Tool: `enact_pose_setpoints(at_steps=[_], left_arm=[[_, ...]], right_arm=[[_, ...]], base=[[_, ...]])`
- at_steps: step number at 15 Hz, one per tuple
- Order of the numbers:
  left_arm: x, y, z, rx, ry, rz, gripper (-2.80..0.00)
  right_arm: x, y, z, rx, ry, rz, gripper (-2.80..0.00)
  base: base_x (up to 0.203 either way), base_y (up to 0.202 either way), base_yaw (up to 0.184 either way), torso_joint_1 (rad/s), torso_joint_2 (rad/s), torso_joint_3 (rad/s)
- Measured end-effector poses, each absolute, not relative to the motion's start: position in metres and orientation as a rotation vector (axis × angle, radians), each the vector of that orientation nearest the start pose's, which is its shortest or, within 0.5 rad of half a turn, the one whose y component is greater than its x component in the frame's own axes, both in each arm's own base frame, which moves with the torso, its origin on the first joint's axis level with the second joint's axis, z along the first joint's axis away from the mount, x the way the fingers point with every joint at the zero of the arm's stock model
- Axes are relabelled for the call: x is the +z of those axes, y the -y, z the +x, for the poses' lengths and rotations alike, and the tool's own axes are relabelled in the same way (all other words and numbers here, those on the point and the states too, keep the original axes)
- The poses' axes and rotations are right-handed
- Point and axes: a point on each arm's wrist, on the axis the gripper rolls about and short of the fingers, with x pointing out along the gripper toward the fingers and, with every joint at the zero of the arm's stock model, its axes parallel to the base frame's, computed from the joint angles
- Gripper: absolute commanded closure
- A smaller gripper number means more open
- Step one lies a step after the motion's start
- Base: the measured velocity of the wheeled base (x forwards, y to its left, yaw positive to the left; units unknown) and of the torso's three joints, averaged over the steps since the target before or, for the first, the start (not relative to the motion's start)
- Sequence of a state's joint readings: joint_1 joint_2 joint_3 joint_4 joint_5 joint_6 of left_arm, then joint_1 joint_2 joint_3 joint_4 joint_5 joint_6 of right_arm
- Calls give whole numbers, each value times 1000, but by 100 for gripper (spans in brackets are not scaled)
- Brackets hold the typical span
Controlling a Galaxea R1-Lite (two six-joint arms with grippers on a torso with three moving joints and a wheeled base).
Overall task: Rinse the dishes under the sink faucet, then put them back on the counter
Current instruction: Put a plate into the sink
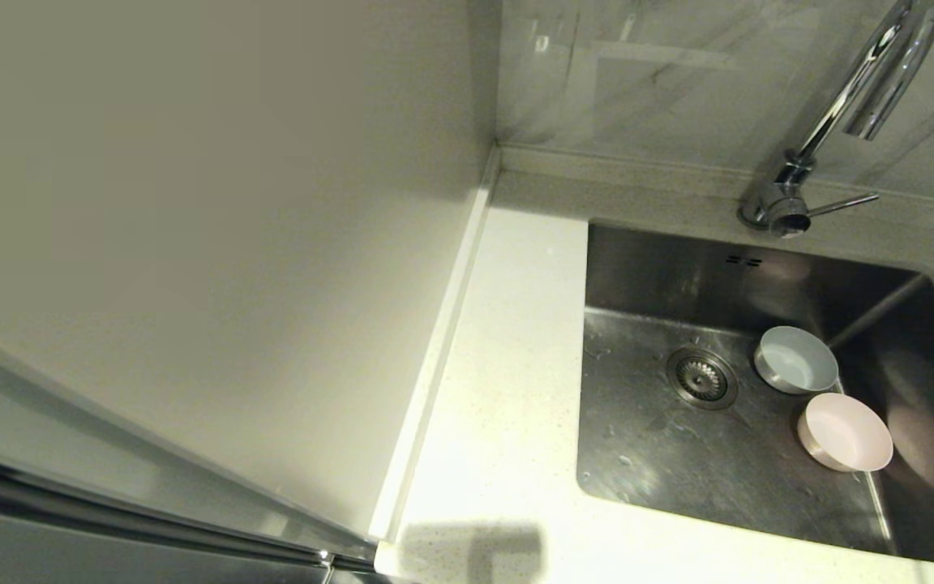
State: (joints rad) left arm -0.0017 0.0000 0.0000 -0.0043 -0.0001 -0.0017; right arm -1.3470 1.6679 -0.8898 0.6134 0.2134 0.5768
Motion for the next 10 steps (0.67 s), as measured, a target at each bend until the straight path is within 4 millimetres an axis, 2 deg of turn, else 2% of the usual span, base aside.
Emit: enact_pose_setpoints(at_steps=[10], left_arm=[[76,0,-23,-3,4,-1,0]], right_arm=[[123,228,57,-1241,-772,1480,-280]], base=[[0,0,0,0,0,0]])
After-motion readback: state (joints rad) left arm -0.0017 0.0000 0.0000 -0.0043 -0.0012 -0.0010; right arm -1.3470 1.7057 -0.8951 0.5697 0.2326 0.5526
